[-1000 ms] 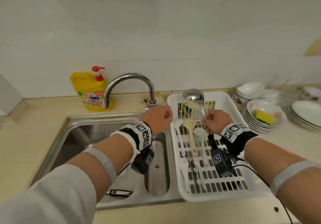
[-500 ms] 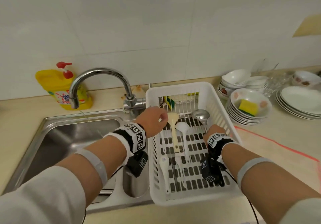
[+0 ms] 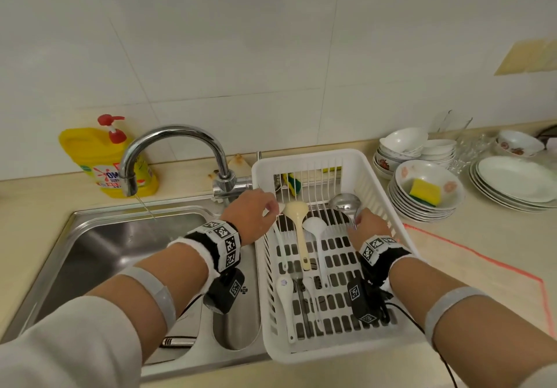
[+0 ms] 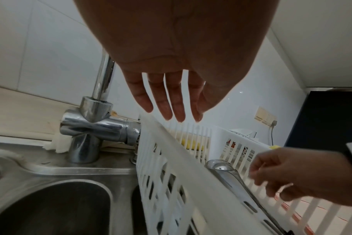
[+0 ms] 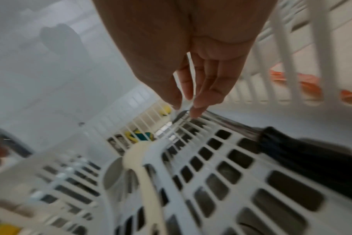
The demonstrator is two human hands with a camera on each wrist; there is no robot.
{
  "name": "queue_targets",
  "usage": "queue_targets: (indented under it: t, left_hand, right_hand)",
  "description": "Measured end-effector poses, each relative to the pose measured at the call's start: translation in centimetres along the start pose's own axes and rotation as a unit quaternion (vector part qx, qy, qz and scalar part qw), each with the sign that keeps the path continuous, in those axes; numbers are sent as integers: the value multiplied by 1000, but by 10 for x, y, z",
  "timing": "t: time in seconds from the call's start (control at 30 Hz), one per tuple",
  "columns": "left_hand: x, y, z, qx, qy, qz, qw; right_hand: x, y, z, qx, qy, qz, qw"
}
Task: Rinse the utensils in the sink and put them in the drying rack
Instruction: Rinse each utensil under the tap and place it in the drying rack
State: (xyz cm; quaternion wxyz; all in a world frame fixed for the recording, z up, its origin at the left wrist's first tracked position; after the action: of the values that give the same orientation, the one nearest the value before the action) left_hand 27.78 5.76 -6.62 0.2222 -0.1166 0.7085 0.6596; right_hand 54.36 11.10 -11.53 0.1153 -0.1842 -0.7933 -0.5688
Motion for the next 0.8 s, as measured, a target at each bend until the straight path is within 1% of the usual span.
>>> queue_targets:
  t: [0.1,0.23,0.3,0.4,0.47,0.57,0.63,0.7,0.8]
  left_hand:
    - [16,11,-10,-23,11,2,1000]
    - [54,31,-39,-43,48,-17,998]
    - [79,41,-64,-44,82,-32,995]
    - [124,54,-109,-25,173,-37,984]
    - [157,61,-143,-7,214,-36,976]
    - [205,68,-192,14,264,-38,964]
    - [235,70,-219,33,294,-37,955]
    - [262,68,-239,55,302,-34,951]
    - [297,63,-258,86,284,-22,955]
  right_hand:
    - [41,14,-12,-4,115,91,989]
    - [125,17,-35,16,288,118,950]
    - [172,4,-47,57,355,125,925]
    - [238,-35,-68,173,423,85,885]
    - [277,-74,-82,256,447,17,857]
    - [316,-147,-96,351,440,-87,822]
    - [330,-200,-100,386,423,-136,808]
    - [334,-253,-101,407,405,-179,799]
    - [327,-319,-95,432,367,-256,783]
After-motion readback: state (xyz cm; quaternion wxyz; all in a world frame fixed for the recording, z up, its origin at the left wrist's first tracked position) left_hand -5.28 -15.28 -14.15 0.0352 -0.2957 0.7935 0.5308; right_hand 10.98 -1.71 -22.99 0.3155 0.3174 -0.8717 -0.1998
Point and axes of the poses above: each hand's wrist, its own z-axis towards the middle knuckle, its own y-axis out of the back of the hand, x = y × z, the point moved 1 cm from there along z, towards the middle knuckle, and after that the axes turned 5 degrees about x, right-handed, at the moved point
